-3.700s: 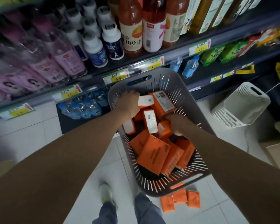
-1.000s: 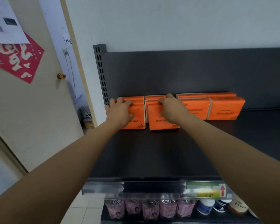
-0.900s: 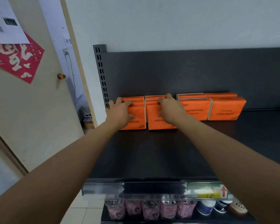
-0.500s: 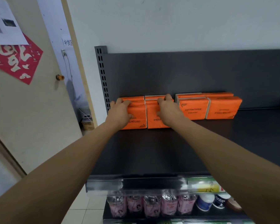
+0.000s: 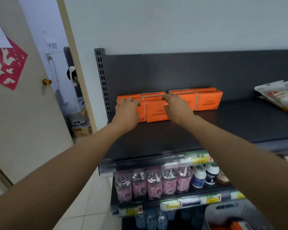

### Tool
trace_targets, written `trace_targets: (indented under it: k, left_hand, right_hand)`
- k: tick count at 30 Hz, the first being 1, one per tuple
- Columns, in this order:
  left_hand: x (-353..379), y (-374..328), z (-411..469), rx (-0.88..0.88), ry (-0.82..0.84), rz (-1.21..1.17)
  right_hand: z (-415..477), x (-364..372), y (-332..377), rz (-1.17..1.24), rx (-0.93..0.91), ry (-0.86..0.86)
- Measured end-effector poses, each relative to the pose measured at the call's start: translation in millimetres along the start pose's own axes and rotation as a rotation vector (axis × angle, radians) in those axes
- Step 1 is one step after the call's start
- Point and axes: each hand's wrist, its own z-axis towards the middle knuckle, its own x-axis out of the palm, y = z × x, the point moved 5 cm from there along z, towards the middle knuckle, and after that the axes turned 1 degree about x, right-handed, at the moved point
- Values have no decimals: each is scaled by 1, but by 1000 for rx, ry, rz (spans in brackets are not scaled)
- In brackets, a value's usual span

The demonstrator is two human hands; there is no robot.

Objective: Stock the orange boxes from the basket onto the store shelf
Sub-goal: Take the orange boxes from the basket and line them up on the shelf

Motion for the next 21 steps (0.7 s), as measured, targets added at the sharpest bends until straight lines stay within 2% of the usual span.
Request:
trace_targets:
  k: [7,14,18,21]
  left_hand:
    - [1,-75,-63,312,51,-115]
    - [44,-166,-147,537,234,-271]
    - [82,-213,-193,605,419,-358]
    - [118,-239,-223,627,593,-375]
  right_hand:
    - [-94,-38,-11,-32,107,-50]
    - [-228,-52,-69,-121,383,-7]
    - [-307,-52,-118,-179,587,167]
    - [-356,-50,-148,-196,676,331]
